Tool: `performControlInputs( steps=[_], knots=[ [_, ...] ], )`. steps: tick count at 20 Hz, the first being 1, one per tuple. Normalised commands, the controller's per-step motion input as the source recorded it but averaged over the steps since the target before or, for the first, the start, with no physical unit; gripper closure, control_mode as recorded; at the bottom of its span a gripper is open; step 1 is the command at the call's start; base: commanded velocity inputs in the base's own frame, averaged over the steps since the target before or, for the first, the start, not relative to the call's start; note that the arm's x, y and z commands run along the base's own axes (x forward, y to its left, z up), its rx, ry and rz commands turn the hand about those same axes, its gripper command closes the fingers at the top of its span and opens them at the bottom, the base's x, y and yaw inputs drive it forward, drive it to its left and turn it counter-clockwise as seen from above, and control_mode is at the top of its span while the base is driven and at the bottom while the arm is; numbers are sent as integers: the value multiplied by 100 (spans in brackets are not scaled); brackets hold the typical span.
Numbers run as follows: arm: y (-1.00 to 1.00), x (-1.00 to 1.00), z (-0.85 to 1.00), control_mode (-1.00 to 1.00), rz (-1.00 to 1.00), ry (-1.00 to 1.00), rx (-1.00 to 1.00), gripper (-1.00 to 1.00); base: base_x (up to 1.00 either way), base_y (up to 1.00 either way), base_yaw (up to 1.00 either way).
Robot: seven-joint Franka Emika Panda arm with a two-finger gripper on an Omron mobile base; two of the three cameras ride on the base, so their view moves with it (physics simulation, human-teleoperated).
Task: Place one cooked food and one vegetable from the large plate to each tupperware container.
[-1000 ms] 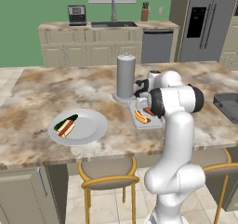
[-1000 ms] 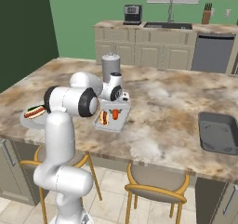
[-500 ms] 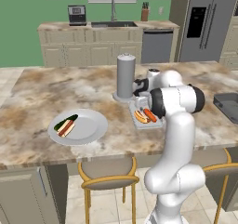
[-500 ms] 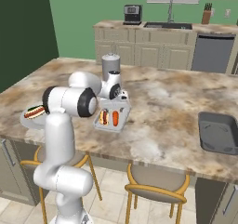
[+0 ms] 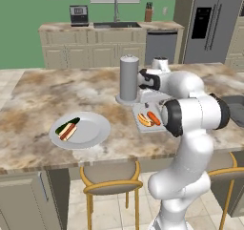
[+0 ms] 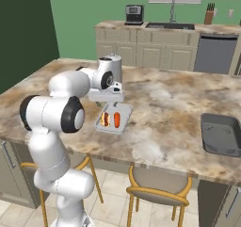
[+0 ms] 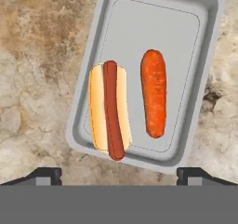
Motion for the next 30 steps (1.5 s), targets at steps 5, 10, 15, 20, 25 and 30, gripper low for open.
performControlInputs(
  steps=[5,10,15,20,25,30],
  knots=[
    [32,-100,24,-100,-17,0,1,-100,0,0,0],
    [23,-100,0,-100,-9,0,0,-100,0,0,0],
    [1,-54,0,-100,-1,0,0,-100,0,0,0],
    [0,0,0,-100,0,0,0,-100,0,0,0],
    [0,0,0,100,0,0,0,-100,-4,0,0],
    [0,0,0,100,0,0,0,-100,-63,17,0]
  ],
)
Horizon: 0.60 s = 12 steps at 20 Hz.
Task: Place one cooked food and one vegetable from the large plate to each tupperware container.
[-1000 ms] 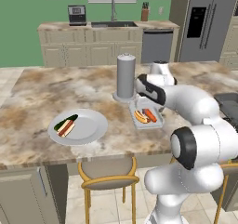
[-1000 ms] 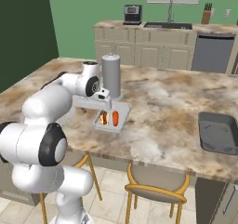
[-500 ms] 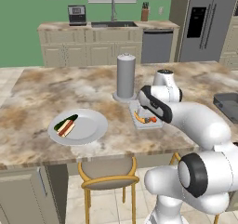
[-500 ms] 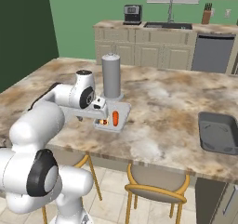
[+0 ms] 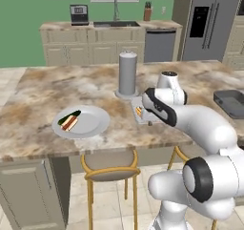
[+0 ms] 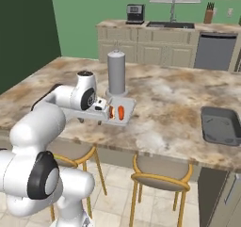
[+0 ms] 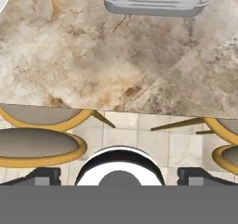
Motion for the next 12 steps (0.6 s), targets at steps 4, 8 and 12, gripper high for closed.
performControlInputs(
  steps=[4,8,12],
  knots=[
    [0,0,0,100,0,0,0,-100,-54,63,-1],
    [0,0,0,100,0,0,0,-100,-57,89,-3],
    [0,0,0,100,0,0,0,-100,-2,100,-19]
  ],
)
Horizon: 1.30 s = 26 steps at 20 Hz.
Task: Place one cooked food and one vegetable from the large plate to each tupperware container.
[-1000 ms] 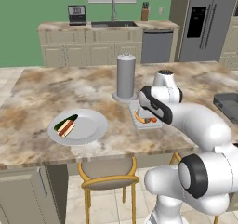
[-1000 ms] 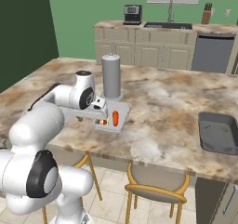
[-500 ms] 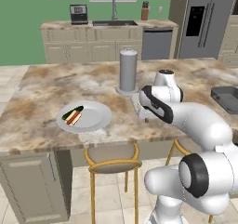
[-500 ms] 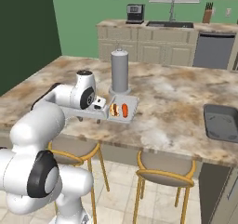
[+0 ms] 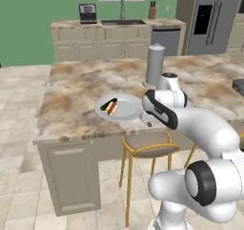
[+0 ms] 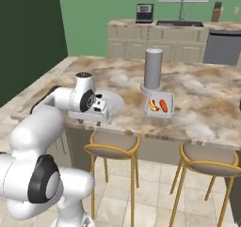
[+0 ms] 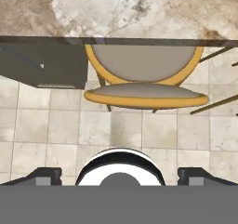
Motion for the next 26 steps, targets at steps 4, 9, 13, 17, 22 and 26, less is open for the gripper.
performControlInputs(
  steps=[4,9,13,17,22,26],
  knots=[
    [0,0,0,100,0,0,0,-100,11,92,-31],
    [0,0,0,100,0,0,0,-100,21,77,-31],
    [0,0,0,100,0,0,0,-100,44,43,-20],
    [0,0,0,100,0,0,0,-100,56,4,-5],
    [0,0,0,100,0,0,0,-100,67,0,0],
    [0,0,0,100,0,0,0,-100,74,1,0]
  ],
)
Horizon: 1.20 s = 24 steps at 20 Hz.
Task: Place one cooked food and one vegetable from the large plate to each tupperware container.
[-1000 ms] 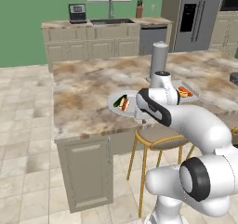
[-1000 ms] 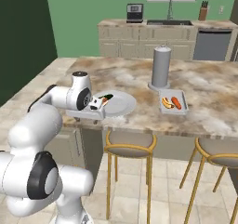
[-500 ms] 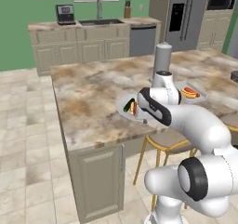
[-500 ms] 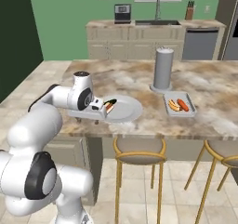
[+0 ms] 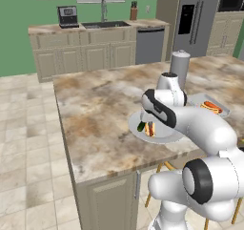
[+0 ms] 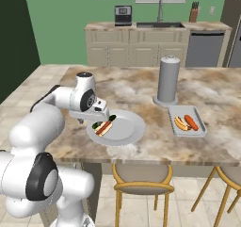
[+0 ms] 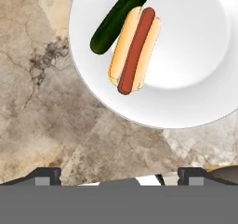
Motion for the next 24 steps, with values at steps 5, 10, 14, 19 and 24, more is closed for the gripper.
performControlInputs(
  steps=[5,10,14,19,24],
  knots=[
    [0,0,0,100,0,0,0,-100,55,6,-1],
    [0,31,-5,-100,0,0,0,-100,7,0,0],
    [-26,68,-67,-100,0,3,0,-100,0,0,0],
    [-20,69,-37,-100,-9,2,29,-100,0,0,0],
    [5,19,-1,-100,-6,2,9,-100,0,0,0]
  ],
)
